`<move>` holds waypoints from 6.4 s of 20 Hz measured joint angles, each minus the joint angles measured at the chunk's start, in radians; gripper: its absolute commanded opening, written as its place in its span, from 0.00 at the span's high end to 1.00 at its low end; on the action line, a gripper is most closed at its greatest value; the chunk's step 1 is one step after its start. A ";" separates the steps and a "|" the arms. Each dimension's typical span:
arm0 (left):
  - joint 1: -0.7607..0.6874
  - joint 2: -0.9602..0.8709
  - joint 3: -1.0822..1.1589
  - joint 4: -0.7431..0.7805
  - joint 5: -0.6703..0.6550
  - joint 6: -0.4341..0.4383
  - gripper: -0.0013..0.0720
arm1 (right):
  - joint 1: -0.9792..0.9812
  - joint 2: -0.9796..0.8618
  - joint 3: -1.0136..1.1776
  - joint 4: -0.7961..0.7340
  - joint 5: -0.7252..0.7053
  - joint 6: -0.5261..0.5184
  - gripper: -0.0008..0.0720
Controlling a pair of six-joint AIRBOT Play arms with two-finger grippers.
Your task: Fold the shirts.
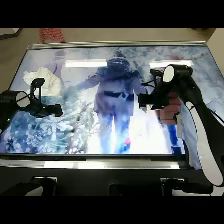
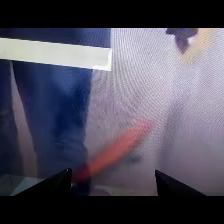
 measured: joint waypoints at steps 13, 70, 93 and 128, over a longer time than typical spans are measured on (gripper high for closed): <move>0.000 0.000 0.000 0.000 0.000 0.000 0.00 | 0.000 0.000 0.000 0.000 -0.006 0.000 0.13; -0.026 0.098 0.632 -0.543 0.179 0.217 0.94 | 0.000 0.549 0.001 -0.282 0.008 0.000 0.13; 0.089 0.079 -0.161 -0.590 0.150 0.187 0.07 | -0.002 0.142 -0.012 -0.121 0.032 -0.130 0.13; -0.410 0.024 -0.612 -0.938 0.560 0.340 0.94 | 0.122 0.187 -0.690 0.549 -0.356 -0.282 0.02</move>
